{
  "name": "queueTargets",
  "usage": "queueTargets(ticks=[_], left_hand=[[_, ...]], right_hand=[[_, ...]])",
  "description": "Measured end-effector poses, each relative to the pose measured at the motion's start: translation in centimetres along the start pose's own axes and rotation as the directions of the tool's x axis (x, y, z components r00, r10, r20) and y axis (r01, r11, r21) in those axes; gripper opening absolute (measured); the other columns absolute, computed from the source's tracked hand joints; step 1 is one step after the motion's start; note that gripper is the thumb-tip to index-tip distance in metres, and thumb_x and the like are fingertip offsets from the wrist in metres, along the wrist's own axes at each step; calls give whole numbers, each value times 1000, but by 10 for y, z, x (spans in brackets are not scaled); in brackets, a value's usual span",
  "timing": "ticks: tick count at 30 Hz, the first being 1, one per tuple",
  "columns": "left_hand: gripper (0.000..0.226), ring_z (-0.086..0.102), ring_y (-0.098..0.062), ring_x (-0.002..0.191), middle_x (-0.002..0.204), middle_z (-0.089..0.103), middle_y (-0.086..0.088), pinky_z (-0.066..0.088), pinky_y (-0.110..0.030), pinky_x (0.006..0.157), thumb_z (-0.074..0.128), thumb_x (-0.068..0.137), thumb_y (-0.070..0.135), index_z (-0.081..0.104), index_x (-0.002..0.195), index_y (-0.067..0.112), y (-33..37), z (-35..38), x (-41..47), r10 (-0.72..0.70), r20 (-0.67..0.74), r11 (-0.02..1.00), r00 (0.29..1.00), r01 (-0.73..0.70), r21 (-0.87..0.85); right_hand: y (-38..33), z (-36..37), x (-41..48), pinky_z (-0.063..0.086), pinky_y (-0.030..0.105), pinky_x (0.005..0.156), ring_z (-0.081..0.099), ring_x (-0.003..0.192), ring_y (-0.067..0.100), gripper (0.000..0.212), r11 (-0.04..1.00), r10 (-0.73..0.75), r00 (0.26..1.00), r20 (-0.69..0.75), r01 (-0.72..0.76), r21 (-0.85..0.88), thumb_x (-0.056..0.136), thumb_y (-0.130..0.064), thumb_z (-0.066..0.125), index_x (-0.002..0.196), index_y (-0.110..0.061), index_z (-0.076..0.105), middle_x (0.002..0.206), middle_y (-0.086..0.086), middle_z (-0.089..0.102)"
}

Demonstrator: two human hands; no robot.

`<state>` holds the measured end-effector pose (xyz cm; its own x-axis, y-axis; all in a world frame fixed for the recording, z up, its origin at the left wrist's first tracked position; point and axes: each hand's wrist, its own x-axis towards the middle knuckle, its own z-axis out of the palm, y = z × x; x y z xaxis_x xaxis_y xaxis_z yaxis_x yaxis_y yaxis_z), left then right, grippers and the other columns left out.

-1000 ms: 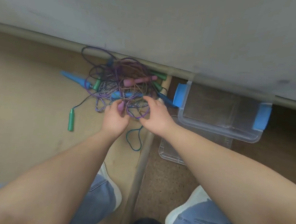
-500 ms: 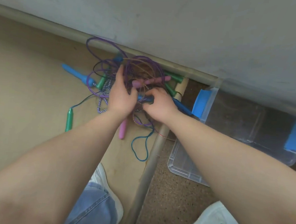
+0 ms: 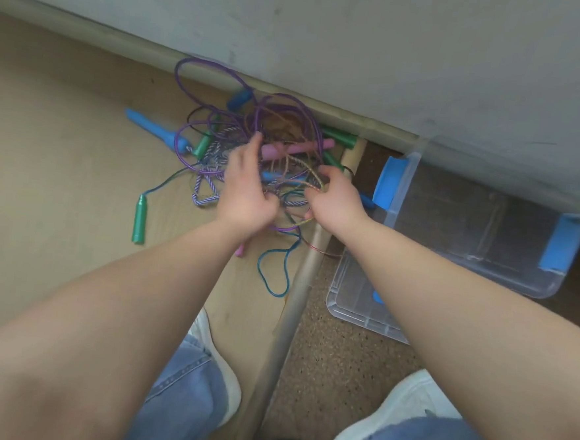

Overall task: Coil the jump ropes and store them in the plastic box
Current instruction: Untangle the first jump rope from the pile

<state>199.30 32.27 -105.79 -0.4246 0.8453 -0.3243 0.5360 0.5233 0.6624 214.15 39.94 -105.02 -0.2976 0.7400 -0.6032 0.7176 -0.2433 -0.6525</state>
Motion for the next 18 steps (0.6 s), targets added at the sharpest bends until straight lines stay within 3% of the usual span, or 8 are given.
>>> queueTargets(ticks=[3,6,9,11,13,15,18], left_hand=[[81,38,-29,136,148,42,-7,35,-43,114,56,68,21,42,147,21,12,2,-14,139,165,976,976,-164,146],[43,36,-30,138,147,47,-5,37,-48,109,58,77,33,64,120,28,19,-1,-27,151,182,960,972,-188,209],[13,49,-30,126,133,57,-3,43,-42,98,57,85,34,62,94,26,37,-10,-43,198,180,957,964,-229,177],[13,61,-26,92,101,64,4,48,-33,72,57,88,32,55,95,23,52,-21,-53,147,193,975,970,-175,136],[16,61,-23,81,86,61,9,47,-34,69,61,88,30,49,96,23,64,-31,-65,129,161,984,978,-147,104],[22,62,-19,94,97,61,9,46,-32,80,65,86,29,50,102,26,69,-38,-69,153,135,982,979,-166,93],[64,49,-17,126,135,48,0,39,-28,102,71,82,31,42,140,27,86,-50,-82,226,135,970,965,-237,64]], right_hand=[[-1,-16,-17,44,22,55,60,48,6,24,1000,-8,996,90,10,-28,99,-29,57,113,-15,71,60,-1,64],[-6,-34,-39,54,31,67,60,54,7,19,996,-65,987,150,56,65,100,-32,57,106,-22,72,63,-1,65],[-14,-54,-60,47,27,62,54,57,10,17,995,-85,993,88,80,60,98,-28,59,101,-22,74,68,-3,62],[-20,-69,-73,45,23,59,56,57,10,14,994,-89,995,49,86,62,97,-27,61,97,-22,74,64,-7,60],[-24,-83,-90,46,20,55,57,52,10,12,991,-110,993,33,107,81,96,-21,60,94,-23,72,66,-8,62],[-28,-91,-100,55,26,58,53,50,10,13,985,-115,993,23,111,129,97,-19,59,93,-26,70,67,-13,63],[-37,-103,-130,59,40,66,49,54,13,12,976,-153,986,61,141,166,97,-24,62,99,-20,73,48,-22,53]])
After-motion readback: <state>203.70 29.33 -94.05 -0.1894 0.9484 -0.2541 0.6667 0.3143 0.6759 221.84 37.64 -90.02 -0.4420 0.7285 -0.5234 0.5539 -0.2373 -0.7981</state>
